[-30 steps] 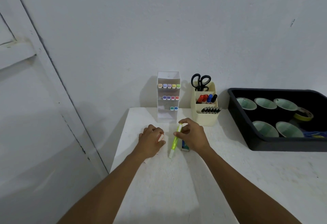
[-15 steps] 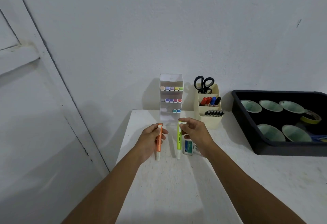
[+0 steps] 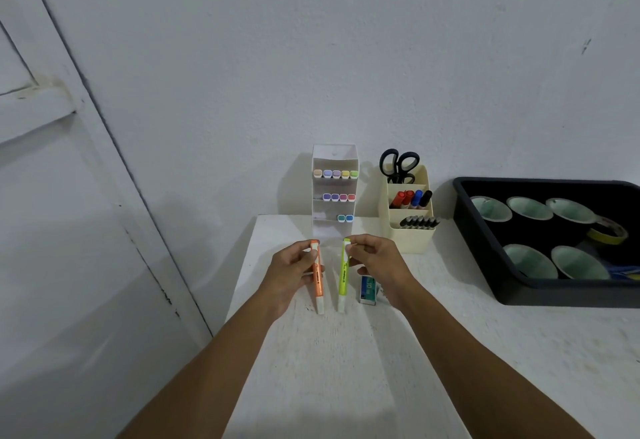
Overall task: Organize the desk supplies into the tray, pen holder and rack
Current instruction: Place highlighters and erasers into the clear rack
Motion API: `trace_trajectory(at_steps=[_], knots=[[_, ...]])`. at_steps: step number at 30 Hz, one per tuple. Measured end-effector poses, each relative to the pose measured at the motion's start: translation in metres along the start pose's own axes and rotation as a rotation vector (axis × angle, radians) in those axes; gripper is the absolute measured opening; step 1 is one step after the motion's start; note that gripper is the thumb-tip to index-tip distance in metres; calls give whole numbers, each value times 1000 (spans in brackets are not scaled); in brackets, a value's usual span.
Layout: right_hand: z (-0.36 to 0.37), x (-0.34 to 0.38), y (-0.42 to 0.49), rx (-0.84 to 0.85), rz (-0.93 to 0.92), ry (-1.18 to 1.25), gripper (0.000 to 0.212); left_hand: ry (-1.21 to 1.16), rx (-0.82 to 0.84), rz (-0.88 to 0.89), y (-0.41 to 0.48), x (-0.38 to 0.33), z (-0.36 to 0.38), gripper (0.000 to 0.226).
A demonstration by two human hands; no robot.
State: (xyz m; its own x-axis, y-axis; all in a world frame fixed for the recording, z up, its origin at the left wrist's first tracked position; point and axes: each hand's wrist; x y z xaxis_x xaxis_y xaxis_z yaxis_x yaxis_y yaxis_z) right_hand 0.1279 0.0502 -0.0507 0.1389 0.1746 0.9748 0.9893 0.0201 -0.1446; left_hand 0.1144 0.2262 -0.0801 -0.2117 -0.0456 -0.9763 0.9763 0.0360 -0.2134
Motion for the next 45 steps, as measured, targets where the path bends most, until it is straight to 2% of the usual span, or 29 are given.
trace_trajectory(at_steps=[8, 14, 19, 28, 33, 38, 45], knots=[[2, 6, -3, 1, -60, -13, 12, 51, -19, 21, 0, -3, -4, 25], [1, 46, -6, -212, -570, -166, 16, 41, -66, 56, 4, -9, -8, 23], [6, 43, 4, -173, -705, -432, 19, 69, -68, 65, 4, -9, -5, 21], [12, 40, 18, -64, -683, -840, 22, 87, -77, 40, 4, -9, -5, 27], [19, 33, 27, -72, -663, -1002, 23, 84, -81, 40, 4, -7, -8, 27], [19, 28, 31, -123, -627, -1031, 21, 65, -76, 60, 3, -8, -11, 21], [12, 28, 26, -66, -587, -966, 37, 107, -93, 86, 2, -14, -9, 20]])
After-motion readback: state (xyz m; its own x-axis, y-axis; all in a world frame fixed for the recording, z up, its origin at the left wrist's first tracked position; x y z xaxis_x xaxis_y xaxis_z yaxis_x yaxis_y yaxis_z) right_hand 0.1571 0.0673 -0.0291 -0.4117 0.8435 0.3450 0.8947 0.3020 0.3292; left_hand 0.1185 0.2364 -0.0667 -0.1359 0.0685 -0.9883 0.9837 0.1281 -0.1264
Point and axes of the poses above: each hand's wrist, its own y-axis towards the middle knuckle, its own z-axis out of the palm, x = y × z, and after that the axes turned 3 degrees about y, right-handed
